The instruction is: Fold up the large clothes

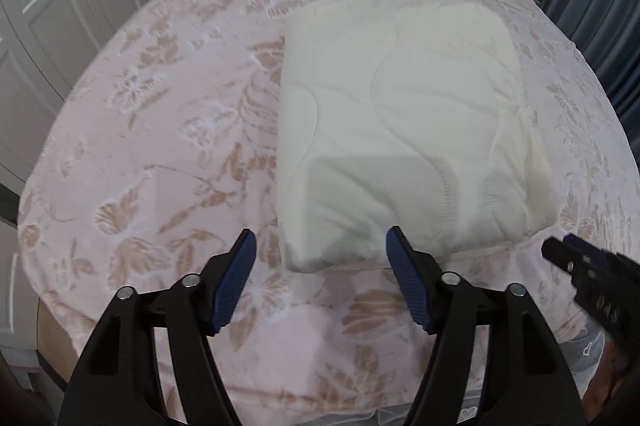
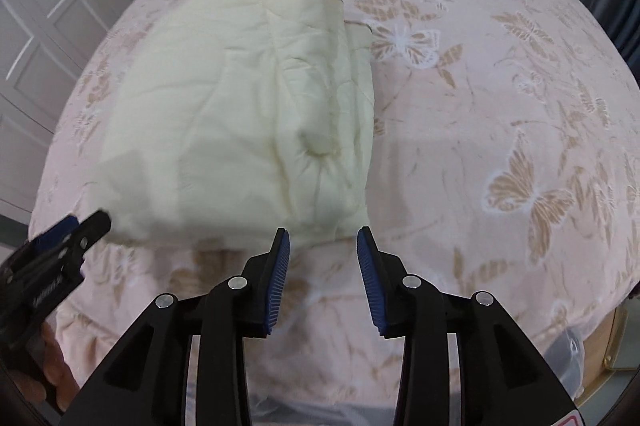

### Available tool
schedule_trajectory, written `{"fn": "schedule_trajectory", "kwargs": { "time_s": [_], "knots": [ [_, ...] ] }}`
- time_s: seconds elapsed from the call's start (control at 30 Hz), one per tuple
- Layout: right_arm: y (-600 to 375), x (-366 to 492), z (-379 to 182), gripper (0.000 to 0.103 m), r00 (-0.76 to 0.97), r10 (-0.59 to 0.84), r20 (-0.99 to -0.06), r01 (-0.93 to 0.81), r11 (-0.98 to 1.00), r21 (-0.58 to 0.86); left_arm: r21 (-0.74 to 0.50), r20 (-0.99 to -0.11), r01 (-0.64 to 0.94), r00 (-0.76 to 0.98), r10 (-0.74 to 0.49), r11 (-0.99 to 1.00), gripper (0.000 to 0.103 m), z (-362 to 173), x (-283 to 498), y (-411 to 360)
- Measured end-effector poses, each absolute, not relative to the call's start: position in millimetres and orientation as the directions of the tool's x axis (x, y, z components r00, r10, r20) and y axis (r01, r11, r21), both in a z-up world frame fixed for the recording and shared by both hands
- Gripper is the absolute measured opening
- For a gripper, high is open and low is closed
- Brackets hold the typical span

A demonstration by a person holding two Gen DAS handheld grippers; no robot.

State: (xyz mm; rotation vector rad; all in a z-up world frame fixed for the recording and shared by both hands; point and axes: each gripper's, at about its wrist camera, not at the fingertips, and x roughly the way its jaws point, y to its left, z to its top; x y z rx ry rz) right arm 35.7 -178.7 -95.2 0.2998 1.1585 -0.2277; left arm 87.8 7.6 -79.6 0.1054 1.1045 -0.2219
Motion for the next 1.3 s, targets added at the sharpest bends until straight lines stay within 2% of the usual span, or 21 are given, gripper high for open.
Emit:
{"fn": "schedule_trajectory", "kwargs": {
  "time_s": [0.13, 0.2, 0.27, 0.5, 0.57, 0.63, 1.3],
  "knots": [
    [-168, 25, -80, 0.037, 0.436, -0.063, -0.898, 0.316, 0.945, 0.088, -0.008, -0.880, 0.220, 0.461, -0.111, 0.975, 0.068, -64, 79, 7],
    [-161, 16, -70, 0.041, 0.462, -0.091, -0.882, 0.316, 0.946, 0.068, 0.008, -0.873, 0.218, 0.477, -0.099, 0.976, 0.069, -59, 71, 6],
    [-157, 6, -62, 0.053, 0.493, -0.114, -0.863, 0.315, 0.947, 0.055, 0.021, -0.867, 0.213, 0.491, -0.088, 0.977, 0.071, -55, 65, 7],
    [-147, -15, -45, 0.066, 0.561, -0.161, -0.812, 0.304, 0.952, 0.022, 0.051, -0.834, 0.200, 0.547, -0.068, 0.978, 0.073, -42, 40, 7],
    [-143, -20, -43, 0.079, 0.570, -0.168, -0.804, 0.305, 0.952, 0.017, 0.056, -0.821, 0.194, 0.568, -0.066, 0.979, 0.083, -37, 33, 7],
    [-139, -26, -41, 0.086, 0.590, -0.189, -0.785, 0.308, 0.951, 0.003, 0.060, -0.803, 0.185, 0.593, -0.063, 0.981, 0.087, -32, 26, 7],
    [-127, -52, -42, 0.086, 0.607, -0.160, -0.779, 0.300, 0.953, 0.038, 0.101, -0.774, 0.156, 0.633, -0.021, 0.982, 0.089, -29, -5, 16]
  ]
}}
